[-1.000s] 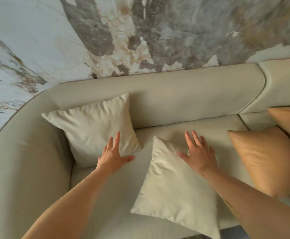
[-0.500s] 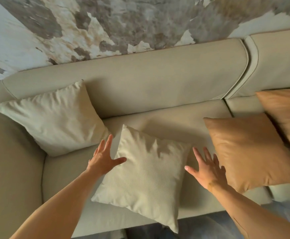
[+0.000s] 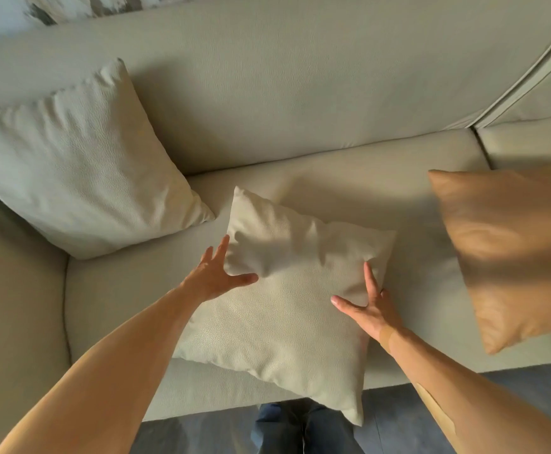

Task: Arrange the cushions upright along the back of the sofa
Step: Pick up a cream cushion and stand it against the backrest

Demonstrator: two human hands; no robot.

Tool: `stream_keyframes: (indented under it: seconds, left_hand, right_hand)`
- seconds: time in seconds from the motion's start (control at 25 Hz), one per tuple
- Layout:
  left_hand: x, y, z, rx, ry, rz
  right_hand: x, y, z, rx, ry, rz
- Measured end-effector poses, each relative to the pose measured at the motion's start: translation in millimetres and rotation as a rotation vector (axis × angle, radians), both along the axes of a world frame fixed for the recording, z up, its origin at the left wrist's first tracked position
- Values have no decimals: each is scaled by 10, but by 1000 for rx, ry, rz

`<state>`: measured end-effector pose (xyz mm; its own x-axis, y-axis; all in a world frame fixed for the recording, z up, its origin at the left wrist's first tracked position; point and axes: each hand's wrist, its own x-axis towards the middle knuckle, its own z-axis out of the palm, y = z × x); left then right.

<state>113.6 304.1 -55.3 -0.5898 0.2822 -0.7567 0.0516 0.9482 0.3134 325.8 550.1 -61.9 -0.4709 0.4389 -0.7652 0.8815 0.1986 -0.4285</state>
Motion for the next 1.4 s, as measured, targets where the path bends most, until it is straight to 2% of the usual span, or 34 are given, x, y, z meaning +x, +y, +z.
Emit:
stream_keyframes:
  seconds: [0.16,0.28,0.52,0.88,1.12,1.4]
  left_hand:
    - [18,-5,-202,107,-82,66]
    - [-12,-3,-209,121,-117,112]
    - [137,39,3,173,-132,237]
    - [109,101,618,289,17,328]
    - [-116,628,885,338,162,414]
    - [-461,1361,926,417,381,501]
  right_hand:
    - [-31,-32,-213,-21,127,-171]
    - [-74,23,-245,-90,116,-273]
    - [-184,-23,-49,-9,145,-207]
    - [-623,296,578,63,371,-171]
    - [-1093,940,808,60,467,-125]
    - [-1739,1535,1019,188,668,-90]
